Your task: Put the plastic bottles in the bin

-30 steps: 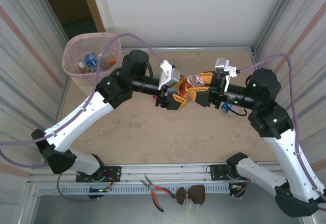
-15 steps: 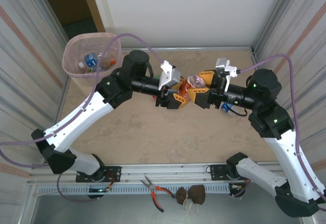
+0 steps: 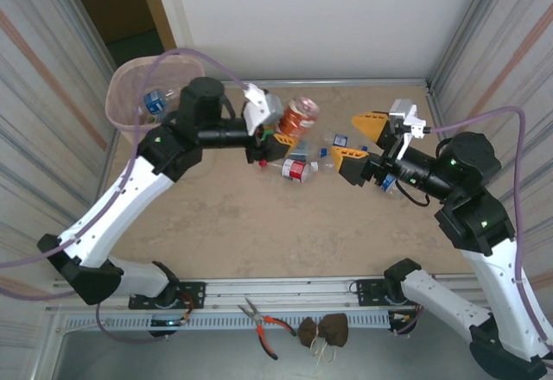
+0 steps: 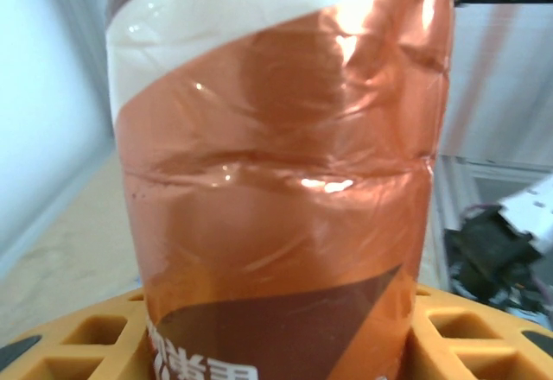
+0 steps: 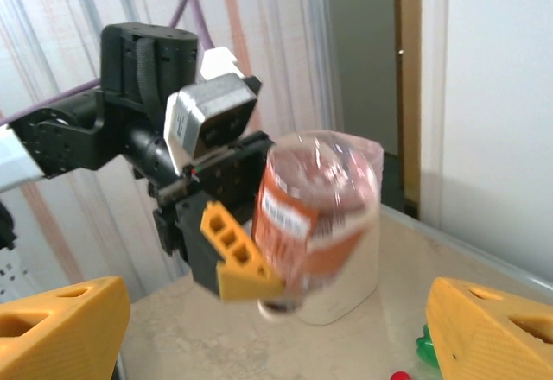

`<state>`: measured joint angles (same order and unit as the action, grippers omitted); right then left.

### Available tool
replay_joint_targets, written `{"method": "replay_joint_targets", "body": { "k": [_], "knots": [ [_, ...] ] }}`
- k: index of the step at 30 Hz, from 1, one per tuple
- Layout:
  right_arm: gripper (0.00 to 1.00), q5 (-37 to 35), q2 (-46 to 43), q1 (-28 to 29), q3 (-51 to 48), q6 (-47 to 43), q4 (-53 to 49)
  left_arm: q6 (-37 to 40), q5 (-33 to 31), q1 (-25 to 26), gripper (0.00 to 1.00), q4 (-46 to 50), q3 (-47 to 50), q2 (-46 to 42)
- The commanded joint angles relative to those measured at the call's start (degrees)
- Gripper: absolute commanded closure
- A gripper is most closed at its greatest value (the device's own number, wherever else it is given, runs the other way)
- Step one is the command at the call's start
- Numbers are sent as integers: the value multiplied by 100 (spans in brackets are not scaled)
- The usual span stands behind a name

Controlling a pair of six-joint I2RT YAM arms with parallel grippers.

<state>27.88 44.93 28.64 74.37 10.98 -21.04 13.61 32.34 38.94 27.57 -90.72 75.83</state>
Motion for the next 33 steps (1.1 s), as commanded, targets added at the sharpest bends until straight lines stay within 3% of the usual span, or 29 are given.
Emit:
{"method": "replay_joint_targets", "body": {
  "k": [1, 8, 14, 22, 28, 33],
  "knots": [
    [12, -324, -46, 27, 52, -131, 50, -276, -654, -406, 49, 114, 35, -430],
    [12, -339, 51, 29, 44, -100, 69, -640, -943, -1778, 49, 594, -190, -603],
    [11, -343, 69, 27, 34, -114, 30, -436, -1339, -2776, 49, 1251, -765, -238],
    [11, -432, 16, 27, -28, -167, -135, -150, -2752, -3658, 50, 1421, -1062, 293],
    [11, -476, -1, 28, -54, -213, -208, -302, -2669, -4548, 50, 1220, -1080, 631],
    [11, -494, 25, 29, -113, -228, -198, -166, -2729, -4779, 50, 1113, -1079, 951]
  ]
}}
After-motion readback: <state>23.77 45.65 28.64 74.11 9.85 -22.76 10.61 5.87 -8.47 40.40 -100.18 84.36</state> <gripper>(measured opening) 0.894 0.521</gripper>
